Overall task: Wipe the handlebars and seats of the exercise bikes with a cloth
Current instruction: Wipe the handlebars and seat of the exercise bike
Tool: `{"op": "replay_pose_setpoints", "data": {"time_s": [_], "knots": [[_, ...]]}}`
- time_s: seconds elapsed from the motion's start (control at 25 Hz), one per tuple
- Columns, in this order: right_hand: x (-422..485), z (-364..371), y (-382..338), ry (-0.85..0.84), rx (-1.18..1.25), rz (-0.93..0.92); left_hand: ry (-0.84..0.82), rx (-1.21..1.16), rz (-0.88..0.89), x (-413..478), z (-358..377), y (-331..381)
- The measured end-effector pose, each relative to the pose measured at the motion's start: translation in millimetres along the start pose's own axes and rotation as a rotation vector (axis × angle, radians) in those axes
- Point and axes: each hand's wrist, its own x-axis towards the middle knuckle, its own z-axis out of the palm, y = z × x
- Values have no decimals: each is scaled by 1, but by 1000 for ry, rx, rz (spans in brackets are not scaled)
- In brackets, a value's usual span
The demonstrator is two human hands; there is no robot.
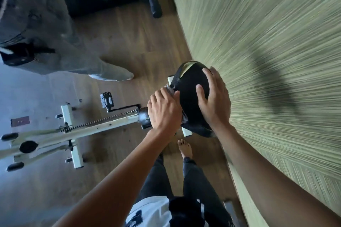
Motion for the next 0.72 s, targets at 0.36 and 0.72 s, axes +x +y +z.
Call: {"op": "replay_pose_setpoints", "data": {"time_s": [0.36,0.72], "knots": [[3,-6,-2,33,227,175,-61,-370,107,67,6,49],[4,-3,-1,83,306,212,-468,-414,345,135,-26,67]]}}
